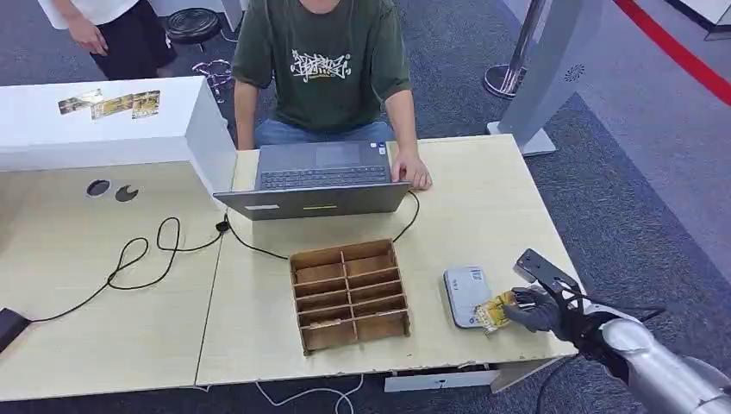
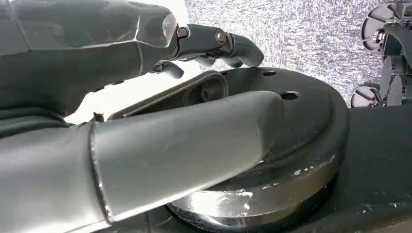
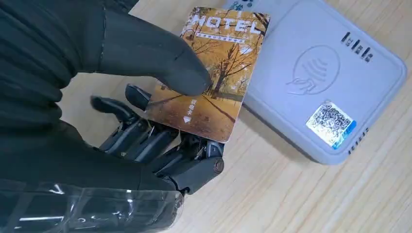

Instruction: Pass the card to the sensor for recognition and then transmit it.

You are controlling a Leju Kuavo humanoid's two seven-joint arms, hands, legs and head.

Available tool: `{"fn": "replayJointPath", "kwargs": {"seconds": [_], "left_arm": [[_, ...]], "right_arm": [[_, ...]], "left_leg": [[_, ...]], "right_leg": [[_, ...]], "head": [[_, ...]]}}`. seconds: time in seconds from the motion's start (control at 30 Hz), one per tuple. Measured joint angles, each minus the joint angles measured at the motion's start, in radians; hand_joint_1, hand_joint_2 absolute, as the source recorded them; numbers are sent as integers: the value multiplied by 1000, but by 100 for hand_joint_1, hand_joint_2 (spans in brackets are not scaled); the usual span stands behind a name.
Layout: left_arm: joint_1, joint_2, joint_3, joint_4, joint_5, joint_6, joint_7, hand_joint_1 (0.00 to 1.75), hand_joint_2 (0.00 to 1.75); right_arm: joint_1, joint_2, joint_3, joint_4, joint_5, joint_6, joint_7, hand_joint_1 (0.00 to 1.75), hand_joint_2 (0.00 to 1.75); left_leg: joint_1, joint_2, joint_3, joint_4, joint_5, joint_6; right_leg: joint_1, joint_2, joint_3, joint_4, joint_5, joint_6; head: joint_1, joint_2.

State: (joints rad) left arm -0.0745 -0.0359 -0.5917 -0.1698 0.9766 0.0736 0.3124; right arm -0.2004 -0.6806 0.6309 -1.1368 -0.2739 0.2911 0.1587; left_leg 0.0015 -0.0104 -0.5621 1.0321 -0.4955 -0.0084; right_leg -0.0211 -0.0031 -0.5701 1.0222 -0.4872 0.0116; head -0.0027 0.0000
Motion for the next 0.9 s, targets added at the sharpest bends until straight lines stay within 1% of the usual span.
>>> {"fn": "replayJointPath", "kwargs": {"seconds": [0.2,0.43,0.8,0.87,0.9], "left_arm": [[0,-2,-2,0,-1,0,0,0,0],[0,-2,-3,0,0,0,0,0,0],[-1,-2,-21,0,2,0,0,0,0],[-1,-2,-21,0,4,0,0,0,0],[-1,-2,-21,0,8,0,0,0,0]], "right_arm": [[-9,33,14,29,17,-16,-14,175,175],[-23,57,18,48,48,-19,-20,175,175],[-40,75,22,65,68,-20,-20,175,175],[-42,75,22,65,73,-34,-25,175,175],[-43,75,21,61,76,-52,-37,175,175]], "left_leg": [[0,1,1,0,0,0],[0,2,3,0,0,0],[0,4,4,0,0,1],[0,4,4,0,1,1],[0,4,3,0,1,1]], "right_leg": [[0,1,0,0,0,0],[0,2,2,0,1,1],[0,4,3,0,3,1],[0,4,3,0,3,1],[0,4,3,0,3,2]], "head": [[0,0],[0,0],[1,0],[0,0],[1,0]]}}
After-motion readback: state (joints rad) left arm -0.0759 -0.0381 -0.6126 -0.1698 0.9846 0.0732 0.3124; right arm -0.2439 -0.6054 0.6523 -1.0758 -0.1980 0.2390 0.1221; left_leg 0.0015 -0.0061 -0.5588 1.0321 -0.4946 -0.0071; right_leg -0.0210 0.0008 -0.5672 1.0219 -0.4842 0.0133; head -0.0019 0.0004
